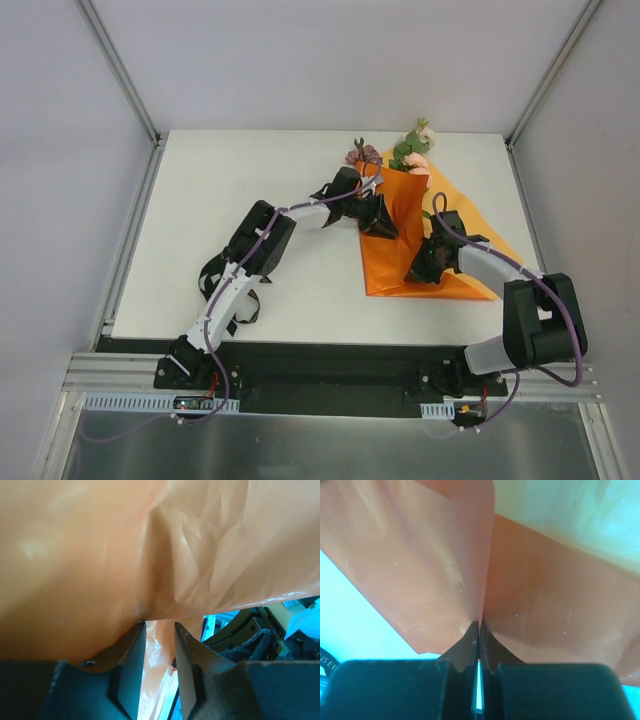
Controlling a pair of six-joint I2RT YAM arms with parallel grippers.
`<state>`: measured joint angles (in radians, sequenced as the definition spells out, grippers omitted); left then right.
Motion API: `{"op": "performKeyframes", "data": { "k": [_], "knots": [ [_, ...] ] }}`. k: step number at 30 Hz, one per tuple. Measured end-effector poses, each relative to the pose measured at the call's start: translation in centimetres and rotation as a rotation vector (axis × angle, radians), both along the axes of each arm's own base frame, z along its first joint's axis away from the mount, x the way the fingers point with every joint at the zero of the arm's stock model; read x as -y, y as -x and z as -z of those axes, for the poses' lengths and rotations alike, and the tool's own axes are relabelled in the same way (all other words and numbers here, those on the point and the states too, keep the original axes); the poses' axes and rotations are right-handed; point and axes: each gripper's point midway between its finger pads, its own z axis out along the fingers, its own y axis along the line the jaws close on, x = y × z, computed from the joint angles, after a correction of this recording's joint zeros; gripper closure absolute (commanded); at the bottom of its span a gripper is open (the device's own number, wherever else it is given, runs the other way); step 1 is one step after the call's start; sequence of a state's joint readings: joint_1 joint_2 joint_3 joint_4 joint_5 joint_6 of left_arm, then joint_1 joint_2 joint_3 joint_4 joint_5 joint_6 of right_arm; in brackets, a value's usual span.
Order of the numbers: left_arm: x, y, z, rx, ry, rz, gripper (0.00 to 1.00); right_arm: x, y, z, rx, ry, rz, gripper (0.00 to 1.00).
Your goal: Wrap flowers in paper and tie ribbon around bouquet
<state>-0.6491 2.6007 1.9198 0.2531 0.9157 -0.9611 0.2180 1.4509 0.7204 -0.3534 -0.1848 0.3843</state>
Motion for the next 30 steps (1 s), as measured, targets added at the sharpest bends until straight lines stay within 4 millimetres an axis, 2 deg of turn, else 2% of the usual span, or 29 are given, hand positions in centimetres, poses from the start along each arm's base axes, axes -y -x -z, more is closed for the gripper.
{"op": "performKeyframes", "data": {
  "k": [9, 16, 19, 20, 21, 22, 23, 26, 30],
  "knots": [
    [0.4, 3.5, -0.9, 0.007, 0.006, 0.090, 0.66, -0.1, 0.5, -2.2, 0.077, -0.026, 0.010, 0.99],
    [0.7, 4.7, -0.9, -0.016, 0.019, 0.121, 0.60, 0.6, 2.7, -0.1, 0.003, 0.000, 0.072, 0.99],
    [0.6, 4.9, -0.9, -0.008, 0.026, 0.122, 0.59, 0.7, 3.0, 0.6, -0.028, 0.008, 0.082, 0.99],
    [0.4, 5.1, -1.0, -0.008, 0.026, 0.120, 0.61, 0.6, 3.0, 0.6, -0.032, 0.003, 0.084, 0.99],
    [0.1, 5.5, -1.1, -0.010, 0.027, 0.119, 0.70, 0.6, 2.9, 0.6, -0.032, 0.003, 0.085, 0.99],
    [-0.1, 5.8, -1.3, -0.016, 0.027, 0.117, 0.75, 0.5, 2.9, 0.6, -0.032, 0.004, 0.084, 0.99],
    [-0.3, 6.0, -1.7, -0.019, 0.030, 0.114, 0.77, 0.5, 2.9, 0.6, -0.032, 0.004, 0.084, 0.99],
    [-0.5, 6.4, -2.8, -0.008, 0.057, 0.105, 0.76, 0.6, 2.9, 0.6, -0.025, 0.013, 0.084, 0.99],
    [-0.4, 7.6, -3.9, 0.007, 0.089, 0.105, 0.70, 0.8, 3.1, 0.6, -0.018, 0.023, 0.083, 0.99]
  ]
}}
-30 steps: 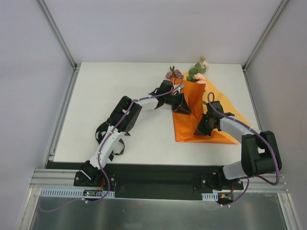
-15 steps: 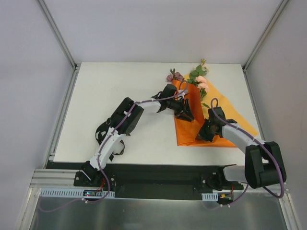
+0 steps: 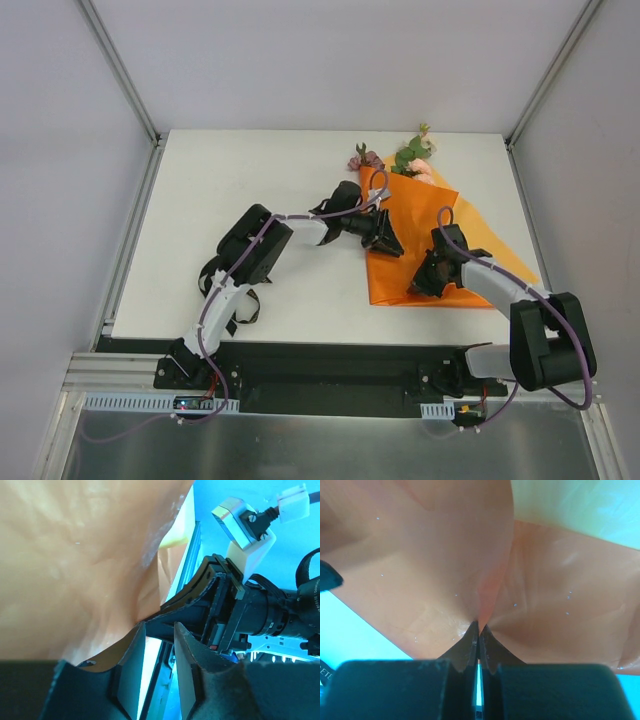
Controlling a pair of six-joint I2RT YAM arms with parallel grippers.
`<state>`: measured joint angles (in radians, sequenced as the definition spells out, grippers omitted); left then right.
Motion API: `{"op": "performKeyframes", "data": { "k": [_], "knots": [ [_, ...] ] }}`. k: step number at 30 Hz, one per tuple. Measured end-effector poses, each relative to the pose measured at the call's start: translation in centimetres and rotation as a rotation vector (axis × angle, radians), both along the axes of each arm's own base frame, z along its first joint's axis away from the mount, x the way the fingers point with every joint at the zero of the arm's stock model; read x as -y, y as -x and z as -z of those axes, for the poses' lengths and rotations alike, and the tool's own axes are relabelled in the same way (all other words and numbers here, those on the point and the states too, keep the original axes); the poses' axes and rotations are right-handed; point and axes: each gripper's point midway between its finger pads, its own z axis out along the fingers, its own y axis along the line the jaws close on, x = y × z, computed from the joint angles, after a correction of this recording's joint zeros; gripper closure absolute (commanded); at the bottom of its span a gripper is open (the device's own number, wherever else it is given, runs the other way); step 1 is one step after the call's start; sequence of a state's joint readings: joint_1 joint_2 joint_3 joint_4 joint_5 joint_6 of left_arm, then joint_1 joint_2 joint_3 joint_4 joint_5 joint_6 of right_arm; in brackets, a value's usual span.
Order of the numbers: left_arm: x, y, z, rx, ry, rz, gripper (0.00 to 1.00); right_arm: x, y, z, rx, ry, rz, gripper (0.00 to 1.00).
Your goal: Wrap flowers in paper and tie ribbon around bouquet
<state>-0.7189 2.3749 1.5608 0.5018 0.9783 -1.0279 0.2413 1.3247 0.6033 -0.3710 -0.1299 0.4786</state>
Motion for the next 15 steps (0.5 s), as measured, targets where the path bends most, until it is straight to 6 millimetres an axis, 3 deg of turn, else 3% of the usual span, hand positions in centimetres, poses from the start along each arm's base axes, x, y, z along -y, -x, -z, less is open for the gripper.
{"op": "performKeyframes", "data": {
  "k": [2, 5, 11, 15],
  "knots": [
    [0.6, 0.7, -0.3, 0.008, 0.013, 0.012, 0.75, 0.0, 0.0, 0.0, 0.003, 0.002, 0.000, 0.99],
    [1.3, 2.4, -0.1, 0.012, 0.014, 0.033, 0.92, 0.1, 0.1, 0.0, 0.006, 0.005, 0.000, 0.99],
    [0.9, 5.8, 2.4, -0.048, -0.040, 0.067, 0.98, 0.2, 0.1, 0.0, 0.011, 0.012, -0.003, 0.95],
    [0.3, 6.5, 3.7, -0.074, -0.070, 0.071, 1.00, 0.4, 0.2, -0.2, 0.018, 0.024, -0.009, 0.79]
  ]
}}
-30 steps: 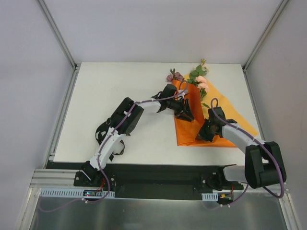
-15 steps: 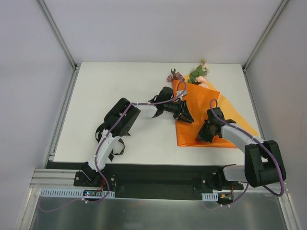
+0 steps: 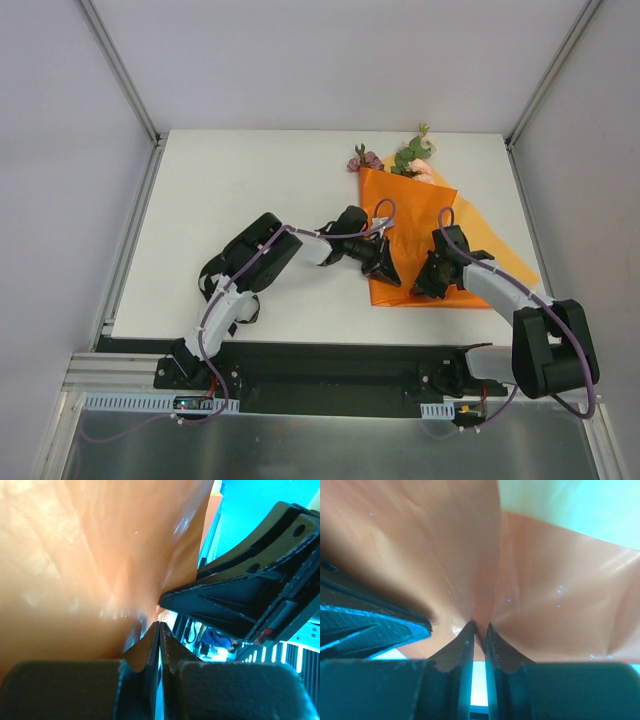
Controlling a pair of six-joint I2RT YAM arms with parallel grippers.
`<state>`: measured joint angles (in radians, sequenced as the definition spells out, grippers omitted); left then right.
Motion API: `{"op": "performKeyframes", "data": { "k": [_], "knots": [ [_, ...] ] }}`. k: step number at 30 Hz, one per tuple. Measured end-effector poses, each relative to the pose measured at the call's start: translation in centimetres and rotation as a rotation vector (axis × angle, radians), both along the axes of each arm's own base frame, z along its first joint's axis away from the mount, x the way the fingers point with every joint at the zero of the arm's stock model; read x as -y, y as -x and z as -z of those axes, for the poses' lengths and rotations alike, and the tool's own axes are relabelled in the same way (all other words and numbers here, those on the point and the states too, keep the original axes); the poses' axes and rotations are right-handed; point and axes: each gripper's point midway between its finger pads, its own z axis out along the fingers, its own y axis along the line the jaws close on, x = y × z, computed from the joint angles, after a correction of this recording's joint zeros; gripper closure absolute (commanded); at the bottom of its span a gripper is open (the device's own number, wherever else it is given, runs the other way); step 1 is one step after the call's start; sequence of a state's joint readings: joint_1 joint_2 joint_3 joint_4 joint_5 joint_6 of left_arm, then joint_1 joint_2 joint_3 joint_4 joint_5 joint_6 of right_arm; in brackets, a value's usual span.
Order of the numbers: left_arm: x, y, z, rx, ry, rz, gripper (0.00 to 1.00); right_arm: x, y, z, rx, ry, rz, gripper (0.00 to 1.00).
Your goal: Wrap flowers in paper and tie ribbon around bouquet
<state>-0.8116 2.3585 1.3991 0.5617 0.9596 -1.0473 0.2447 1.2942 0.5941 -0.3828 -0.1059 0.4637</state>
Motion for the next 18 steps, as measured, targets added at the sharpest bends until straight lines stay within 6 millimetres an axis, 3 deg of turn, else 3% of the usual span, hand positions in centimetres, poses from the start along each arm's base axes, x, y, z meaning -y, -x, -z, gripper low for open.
{"op": "performKeyframes", "data": {
  "k": [5, 10, 13, 17, 18],
  "knots": [
    [-0.3, 0.1, 1.0, -0.001, -0.014, 0.005, 1.00, 1.4, 0.2, -1.0, 0.018, 0.061, -0.025, 0.50],
    [-0.2, 0.1, 1.2, 0.002, -0.019, 0.014, 1.00, 2.8, -2.3, -4.1, 0.097, 0.102, -0.043, 0.45],
    [-0.2, 0.1, 1.2, 0.008, -0.021, 0.018, 1.00, 3.0, -4.5, -6.7, 0.172, 0.113, -0.062, 0.55],
    [-0.3, 0.1, 1.3, 0.012, -0.022, 0.022, 1.00, 2.6, -7.9, -8.6, 0.222, 0.092, -0.085, 0.89],
    [-0.3, 0.1, 1.3, 0.013, -0.022, 0.022, 1.00, 2.5, -8.7, -8.5, 0.219, 0.080, -0.087, 0.93]
  ]
}}
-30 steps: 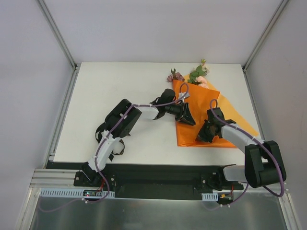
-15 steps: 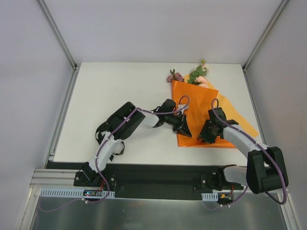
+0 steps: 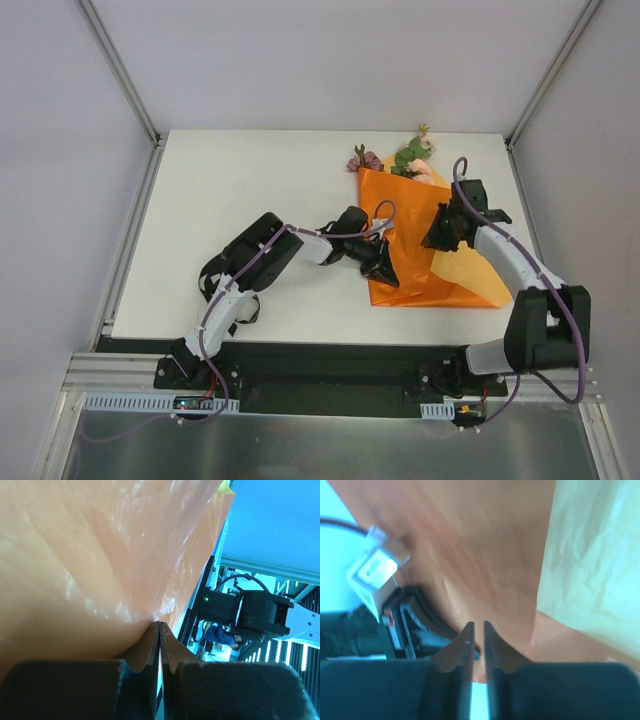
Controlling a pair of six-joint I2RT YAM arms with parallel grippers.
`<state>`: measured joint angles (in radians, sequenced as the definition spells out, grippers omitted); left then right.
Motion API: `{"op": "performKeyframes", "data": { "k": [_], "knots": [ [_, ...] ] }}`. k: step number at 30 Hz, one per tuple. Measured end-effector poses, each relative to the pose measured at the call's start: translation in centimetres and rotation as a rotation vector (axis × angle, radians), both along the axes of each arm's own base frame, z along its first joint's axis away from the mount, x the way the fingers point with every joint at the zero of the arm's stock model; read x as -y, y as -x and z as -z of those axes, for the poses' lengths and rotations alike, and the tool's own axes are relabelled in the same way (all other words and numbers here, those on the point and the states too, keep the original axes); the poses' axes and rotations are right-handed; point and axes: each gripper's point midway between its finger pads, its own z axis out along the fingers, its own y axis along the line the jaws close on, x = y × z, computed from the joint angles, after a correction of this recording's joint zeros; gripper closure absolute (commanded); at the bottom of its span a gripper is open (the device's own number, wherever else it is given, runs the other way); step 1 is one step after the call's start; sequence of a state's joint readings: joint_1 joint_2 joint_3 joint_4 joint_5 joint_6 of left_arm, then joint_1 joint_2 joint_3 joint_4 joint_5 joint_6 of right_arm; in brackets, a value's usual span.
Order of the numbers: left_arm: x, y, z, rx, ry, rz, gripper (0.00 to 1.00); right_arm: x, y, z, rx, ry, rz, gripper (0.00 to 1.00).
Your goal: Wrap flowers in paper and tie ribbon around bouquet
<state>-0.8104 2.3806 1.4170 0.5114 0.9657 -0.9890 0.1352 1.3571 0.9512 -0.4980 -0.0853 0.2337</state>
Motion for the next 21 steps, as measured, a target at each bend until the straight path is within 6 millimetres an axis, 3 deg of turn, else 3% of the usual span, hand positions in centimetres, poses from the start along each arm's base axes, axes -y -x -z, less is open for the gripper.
{"op": "performKeyframes", "data": {
  "k": [5, 9, 10, 13, 15, 21],
  "knots": [
    [0.0, 0.0, 0.0, 0.005, 0.002, 0.002, 0.99, 0.4, -3.4, 3.6, -0.088, -0.059, 0.033, 0.99],
    [0.0, 0.0, -0.1, 0.007, 0.001, 0.008, 0.82, 1.0, -5.2, 7.1, -0.168, -0.077, 0.059, 0.99],
    [0.1, 0.0, -0.2, 0.006, 0.002, 0.010, 0.74, 1.2, -5.2, 7.6, -0.181, -0.081, 0.063, 0.99],
    [0.3, 0.0, -1.0, 0.007, 0.015, 0.021, 0.69, 1.4, -5.2, 8.2, -0.197, -0.092, 0.073, 0.99],
    [0.5, -0.2, -1.7, 0.016, 0.026, 0.020, 0.70, 1.6, -5.4, 8.2, -0.191, -0.094, 0.077, 0.99],
    [2.1, -1.6, -4.4, 0.028, 0.079, 0.006, 0.87, 1.7, -5.5, 8.1, -0.187, -0.097, 0.080, 0.96]
  ]
}}
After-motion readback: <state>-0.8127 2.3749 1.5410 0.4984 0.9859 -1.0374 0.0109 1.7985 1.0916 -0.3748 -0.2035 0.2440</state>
